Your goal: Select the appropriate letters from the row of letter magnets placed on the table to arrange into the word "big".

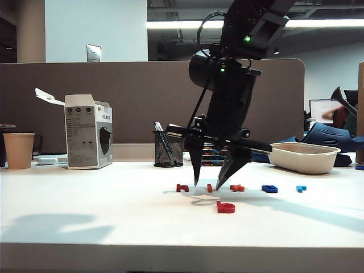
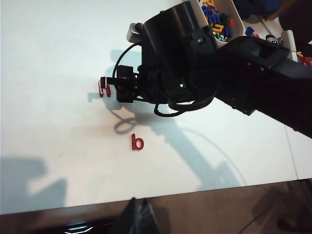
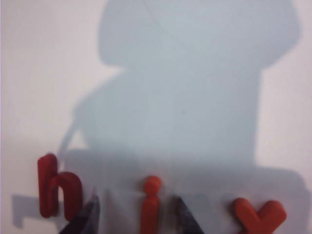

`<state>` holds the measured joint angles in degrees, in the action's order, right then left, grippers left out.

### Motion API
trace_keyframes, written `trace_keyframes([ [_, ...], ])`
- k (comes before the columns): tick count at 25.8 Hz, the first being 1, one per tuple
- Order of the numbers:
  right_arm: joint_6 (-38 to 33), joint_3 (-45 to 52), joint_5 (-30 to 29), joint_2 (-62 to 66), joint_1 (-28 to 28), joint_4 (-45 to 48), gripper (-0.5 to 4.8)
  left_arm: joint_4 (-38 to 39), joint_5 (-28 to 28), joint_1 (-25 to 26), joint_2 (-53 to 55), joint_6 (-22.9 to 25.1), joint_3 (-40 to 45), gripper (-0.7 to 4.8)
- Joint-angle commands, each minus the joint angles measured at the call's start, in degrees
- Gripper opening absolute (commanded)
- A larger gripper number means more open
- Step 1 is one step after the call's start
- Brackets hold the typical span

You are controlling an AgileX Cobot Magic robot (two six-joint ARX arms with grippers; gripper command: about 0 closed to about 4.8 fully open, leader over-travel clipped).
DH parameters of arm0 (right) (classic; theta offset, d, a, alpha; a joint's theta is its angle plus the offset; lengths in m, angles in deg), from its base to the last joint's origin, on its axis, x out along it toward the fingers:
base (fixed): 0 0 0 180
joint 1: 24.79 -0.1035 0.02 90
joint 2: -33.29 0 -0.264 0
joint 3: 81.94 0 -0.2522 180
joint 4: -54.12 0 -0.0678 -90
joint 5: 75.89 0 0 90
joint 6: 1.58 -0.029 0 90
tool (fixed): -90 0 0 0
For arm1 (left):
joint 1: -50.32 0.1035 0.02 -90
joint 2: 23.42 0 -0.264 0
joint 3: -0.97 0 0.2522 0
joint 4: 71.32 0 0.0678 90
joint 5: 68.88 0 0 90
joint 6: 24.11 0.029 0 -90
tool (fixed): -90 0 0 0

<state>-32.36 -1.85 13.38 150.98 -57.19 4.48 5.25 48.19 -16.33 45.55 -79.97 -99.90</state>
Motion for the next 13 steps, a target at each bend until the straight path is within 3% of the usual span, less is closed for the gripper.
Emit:
trace_keyframes([
  [1,-0.22,0.98,1.29,1.42,-0.11,-6.29,2.01,-0.31,0.31,-0.02,-0.13,-0.09,-0.22,-0.05],
  [6,-0.24,0.98,2.25,1.44,-0.17,-7.28,1.96,-0.31,0.31,-0.02,-0.13,-0.09,-0.22,-0.05],
  [9,-0.22,0.98,2.19,1.44,-0.17,-7.34,1.12,-0.33,0.28,-0.02,-0.13,-0.09,-0.22,-0.05],
  [13,-0.24,0.96,2.10,1.86,-0.17,-6.60,1.11,-0.31,0.33,-0.02,-0.13,-0.09,-0.24,-0.05],
])
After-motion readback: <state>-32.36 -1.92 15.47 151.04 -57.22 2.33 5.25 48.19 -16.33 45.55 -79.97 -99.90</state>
